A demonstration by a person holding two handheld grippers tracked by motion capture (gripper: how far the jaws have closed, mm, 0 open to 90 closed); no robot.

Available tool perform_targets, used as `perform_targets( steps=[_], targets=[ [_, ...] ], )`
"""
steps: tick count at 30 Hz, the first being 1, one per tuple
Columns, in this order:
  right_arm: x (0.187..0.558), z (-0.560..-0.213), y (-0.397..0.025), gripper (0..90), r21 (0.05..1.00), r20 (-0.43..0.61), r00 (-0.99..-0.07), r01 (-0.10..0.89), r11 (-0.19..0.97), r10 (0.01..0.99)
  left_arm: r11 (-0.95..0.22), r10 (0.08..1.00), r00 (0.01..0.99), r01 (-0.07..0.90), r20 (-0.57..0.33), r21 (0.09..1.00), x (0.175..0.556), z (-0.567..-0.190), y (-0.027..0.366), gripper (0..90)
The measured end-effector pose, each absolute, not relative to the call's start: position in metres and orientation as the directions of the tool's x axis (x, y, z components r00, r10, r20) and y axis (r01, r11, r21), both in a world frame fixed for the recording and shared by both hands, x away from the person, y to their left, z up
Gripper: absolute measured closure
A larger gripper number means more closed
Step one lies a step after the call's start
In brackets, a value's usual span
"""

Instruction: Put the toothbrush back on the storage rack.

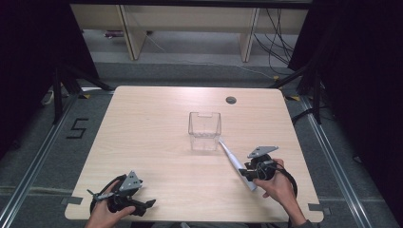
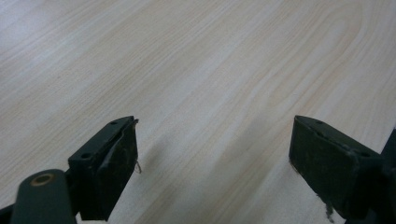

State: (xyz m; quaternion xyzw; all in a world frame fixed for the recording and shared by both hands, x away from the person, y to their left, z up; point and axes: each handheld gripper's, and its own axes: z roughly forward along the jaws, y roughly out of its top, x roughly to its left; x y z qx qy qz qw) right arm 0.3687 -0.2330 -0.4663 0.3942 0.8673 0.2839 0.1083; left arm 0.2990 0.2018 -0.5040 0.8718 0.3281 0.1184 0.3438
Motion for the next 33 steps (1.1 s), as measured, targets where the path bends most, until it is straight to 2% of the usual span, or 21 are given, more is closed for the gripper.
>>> perform_targets(
  steps=[7,10,17,19,23,25,33],
  targets=[
    [0.383,-0.463,-0.227,47.8,0.483,0.052,-0.642,0.687,0.543,0.765,-0.548,0.657,0.754,0.496,-0.02,0.673,0.299,-0.505,0.202,15.1],
    [0.39,-0.462,-0.223,47.4,0.443,0.043,-0.622,0.713,0.544,0.782,-0.555,0.652,0.758,0.49,-0.015,0.672,0.299,-0.504,0.202,15.1],
    [0.406,-0.454,-0.212,47.3,0.379,0.073,-0.64,0.727,0.572,0.765,-0.551,0.653,0.757,0.491,-0.018,0.674,0.299,-0.505,0.201,15.1],
    [0.41,-0.456,-0.21,47.4,0.378,0.055,-0.671,0.7,0.606,0.74,-0.556,0.651,0.759,0.49,-0.015,0.672,0.299,-0.505,0.202,15.1],
    [0.412,-0.458,-0.206,47.4,0.334,0.033,-0.658,0.717,0.612,0.753,-0.554,0.65,0.76,0.488,-0.017,0.674,0.3,-0.505,0.201,15.1],
    [0.415,-0.461,-0.207,47.4,0.333,0.045,-0.68,0.701,0.631,0.732,-0.562,0.646,0.763,0.485,-0.01,0.671,0.299,-0.505,0.201,15.1],
    [0.424,-0.465,-0.2,47.9,0.29,0.032,-0.656,0.728,0.621,0.754,-0.559,0.647,0.762,0.487,-0.014,0.672,0.299,-0.505,0.201,15.2]
  ],
)
